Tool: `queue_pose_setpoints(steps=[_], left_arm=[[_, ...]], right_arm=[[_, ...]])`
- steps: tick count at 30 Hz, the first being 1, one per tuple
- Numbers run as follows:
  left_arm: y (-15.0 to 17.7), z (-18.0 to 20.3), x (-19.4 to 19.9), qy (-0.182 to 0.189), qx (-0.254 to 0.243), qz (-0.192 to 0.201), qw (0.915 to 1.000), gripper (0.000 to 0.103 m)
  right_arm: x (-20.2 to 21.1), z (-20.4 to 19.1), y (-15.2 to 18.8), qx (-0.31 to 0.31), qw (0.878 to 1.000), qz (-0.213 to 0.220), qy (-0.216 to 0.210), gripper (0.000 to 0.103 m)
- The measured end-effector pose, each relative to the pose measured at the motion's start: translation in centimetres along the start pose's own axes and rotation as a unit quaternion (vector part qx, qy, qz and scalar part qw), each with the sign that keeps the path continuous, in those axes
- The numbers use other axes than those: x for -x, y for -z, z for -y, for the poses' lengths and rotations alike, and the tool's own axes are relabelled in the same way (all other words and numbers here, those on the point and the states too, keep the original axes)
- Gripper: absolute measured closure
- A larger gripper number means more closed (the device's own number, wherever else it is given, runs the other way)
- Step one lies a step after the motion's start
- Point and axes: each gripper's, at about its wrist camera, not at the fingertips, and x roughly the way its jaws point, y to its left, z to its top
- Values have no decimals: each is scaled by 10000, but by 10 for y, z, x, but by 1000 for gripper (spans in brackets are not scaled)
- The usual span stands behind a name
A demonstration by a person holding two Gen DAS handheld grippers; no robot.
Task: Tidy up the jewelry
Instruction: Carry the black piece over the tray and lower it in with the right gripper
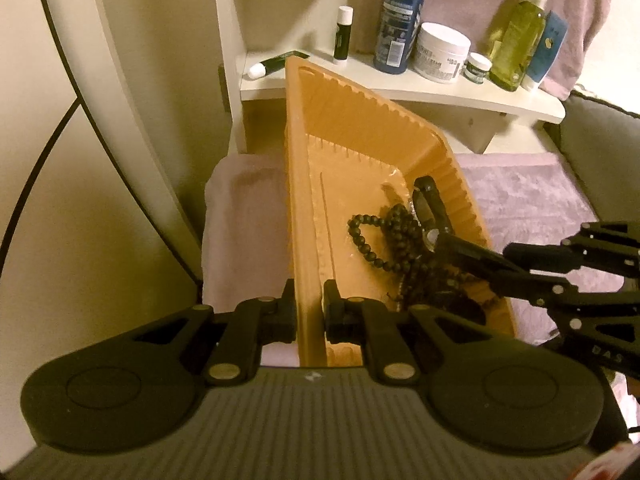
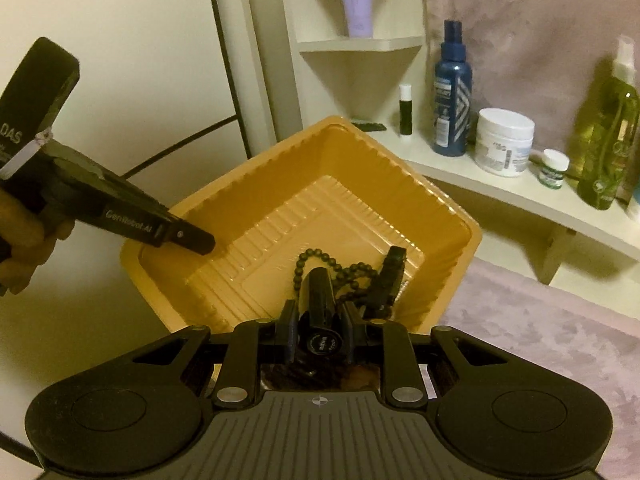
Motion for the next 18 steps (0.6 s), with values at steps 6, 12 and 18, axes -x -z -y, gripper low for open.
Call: queue_pose_setpoints(steps=[6,12,18], left_arm=[[2,-6,-4,38,8,-73,10000,91],[3,-19,-9,-52,82,-143,9999,91],[8,-32,-16,-98,223,-194,9995,91]], right_arm=[[-15,-3,-4,-53,10000,-62,54,80],[-30,-3,-4,-65,9999,-128,76,80],[-41,-2,-4,-31,9998,-147,144,80]])
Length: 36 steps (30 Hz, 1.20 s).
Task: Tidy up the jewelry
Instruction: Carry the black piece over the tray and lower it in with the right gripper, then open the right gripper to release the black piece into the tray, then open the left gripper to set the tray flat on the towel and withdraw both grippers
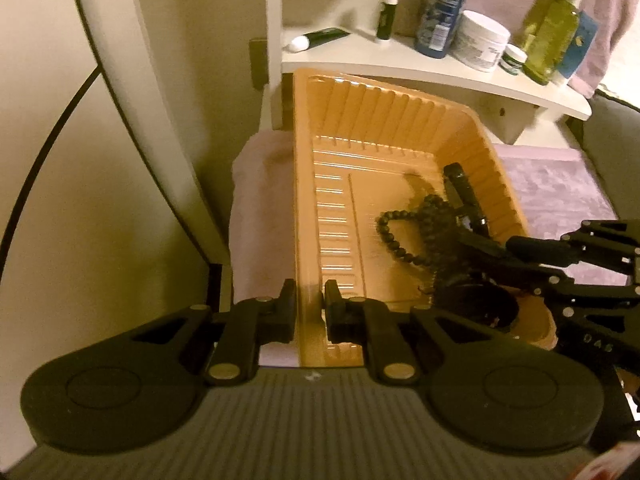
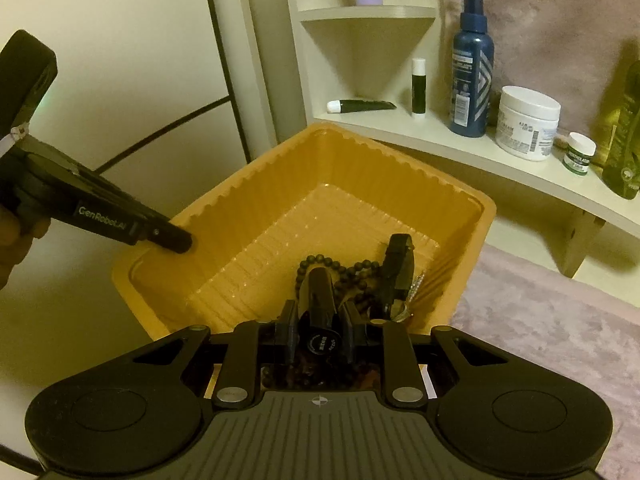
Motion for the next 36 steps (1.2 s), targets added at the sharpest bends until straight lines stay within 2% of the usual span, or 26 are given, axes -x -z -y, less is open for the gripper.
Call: queue_pose_setpoints(steps=[16,30,31,33,34,36], left_arm=[[-1,-7,0,-23,183,110,9998,89],[-1,-12,17,-27,346,315,9989,84],[0,-13,19,-23,375,354,9987,82],[0,-12,23,-9,418,434,9982,78],[-1,-12,26,-4,448,487,9978,75],[-1,-11,32,17,512,597,9969,70]], right_arm=[[-23,6,-7,-119,9996,4,268,80],[-25,9,-3,-359,9992,162,36,80],[-24,10,-4,-386,9991,186,38,78],[-19,11,-4,-440,9986,282,32,58],[-15,12,-4,-459,9983,346,31,41],[-7,13,-4,-436,9982,414,65,38]])
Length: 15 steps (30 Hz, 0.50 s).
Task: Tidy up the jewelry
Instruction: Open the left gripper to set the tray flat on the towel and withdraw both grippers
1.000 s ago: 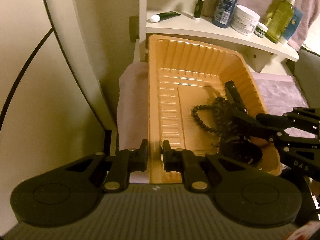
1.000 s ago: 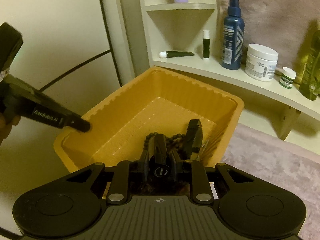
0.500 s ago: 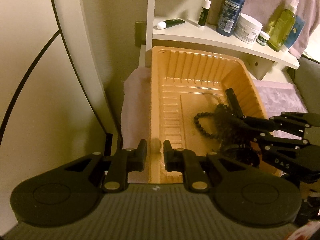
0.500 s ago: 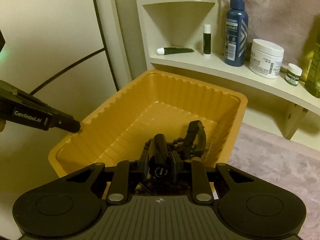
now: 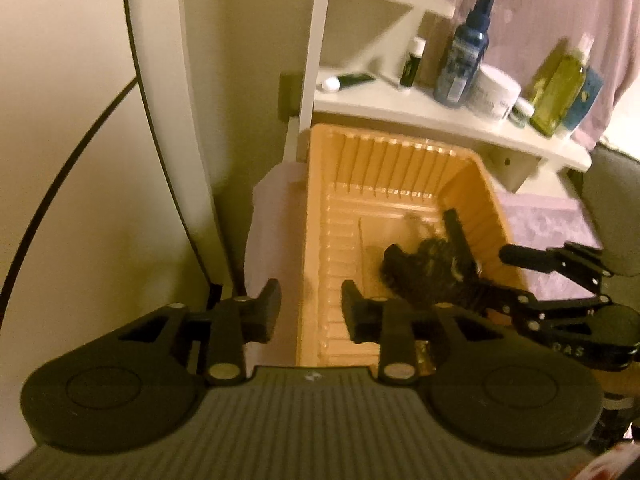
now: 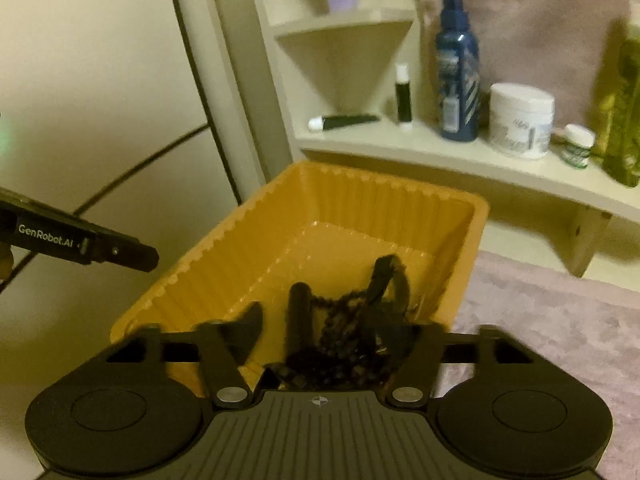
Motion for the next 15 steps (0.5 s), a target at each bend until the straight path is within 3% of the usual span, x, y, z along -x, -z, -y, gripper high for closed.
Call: queue_pose_setpoints(steps=[3,5,10,15], left_arm=[[1,2,8,-22,78,156,9998,59],[3,5,13,-45,90,234,9997,43],[10,16,25,-61,174,480,9987,15],[21,30,35,-72,274,698,9972,4]], right_arm=[[12,3,0,-44,9999,41,82,38],[21,7,1,-127,9998,46,171,38],[41,20,1,-611,9976,21,321,34],[63,28,5,-939,9945,-14,467,27]])
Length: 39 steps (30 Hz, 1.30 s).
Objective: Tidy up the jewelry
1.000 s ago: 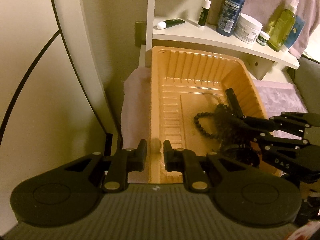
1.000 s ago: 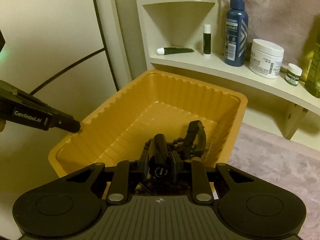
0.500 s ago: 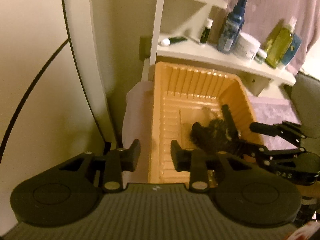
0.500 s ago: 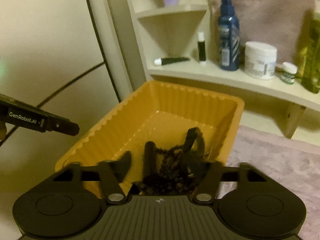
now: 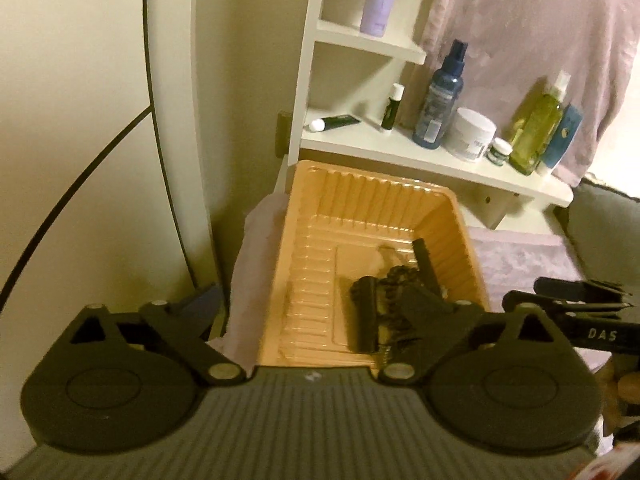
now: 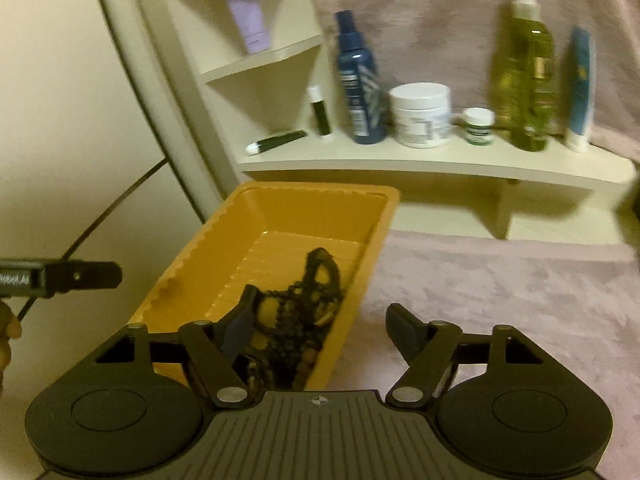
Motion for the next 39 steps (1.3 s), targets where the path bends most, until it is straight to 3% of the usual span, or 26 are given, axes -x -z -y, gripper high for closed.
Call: queue_pose_setpoints(steps=[7,22,39], left_arm=[[16,20,10,-95,142,146,9997,0],[47,70,30,123,-56,-263,9996,0],[91,120,50,2,-637,-323,9974,0]], right_arm=[[25,16,9,-435,9980,-259,390,23],[92,40,51,-422,9928,-452,1023,23],[120,35,96,-636,9912,-604,989,23]])
